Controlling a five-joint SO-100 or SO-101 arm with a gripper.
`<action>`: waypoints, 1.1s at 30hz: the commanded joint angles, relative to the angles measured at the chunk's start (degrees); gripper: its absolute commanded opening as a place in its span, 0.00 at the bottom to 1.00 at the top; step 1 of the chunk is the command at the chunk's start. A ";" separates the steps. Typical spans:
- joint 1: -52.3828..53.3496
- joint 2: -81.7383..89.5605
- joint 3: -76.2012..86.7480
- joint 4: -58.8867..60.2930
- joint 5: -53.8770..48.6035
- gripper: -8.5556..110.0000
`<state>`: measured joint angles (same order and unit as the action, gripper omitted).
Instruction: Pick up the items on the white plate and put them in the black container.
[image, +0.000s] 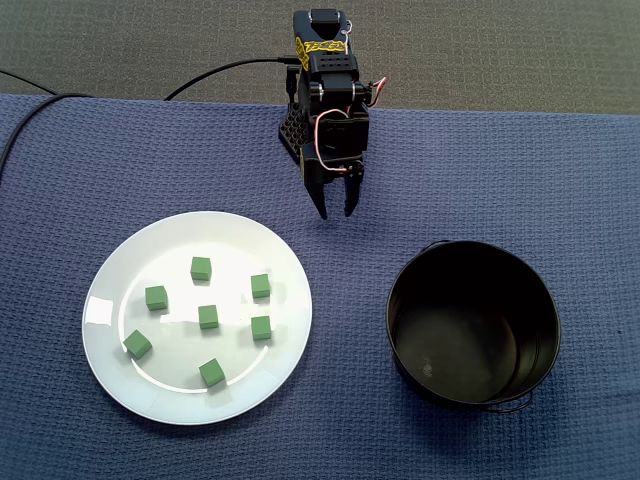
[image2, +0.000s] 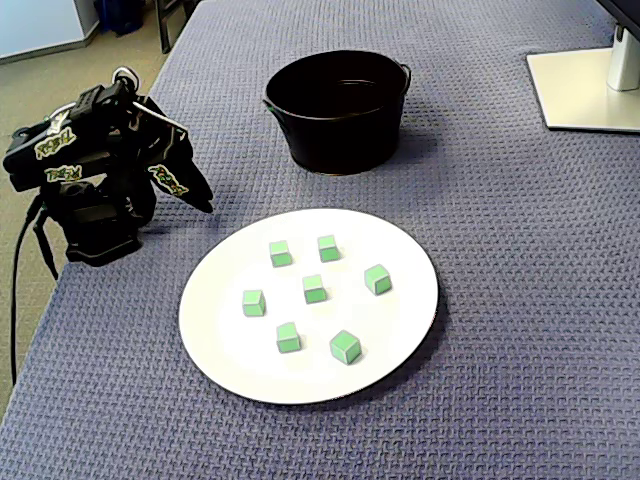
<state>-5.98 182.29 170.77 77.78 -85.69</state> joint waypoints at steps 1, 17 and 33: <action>0.62 -0.26 0.88 8.35 11.51 0.07; 3.69 -0.70 0.00 -1.67 19.25 0.08; 15.29 -34.98 -33.66 -8.17 49.57 0.10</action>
<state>4.13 156.97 149.06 71.63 -45.79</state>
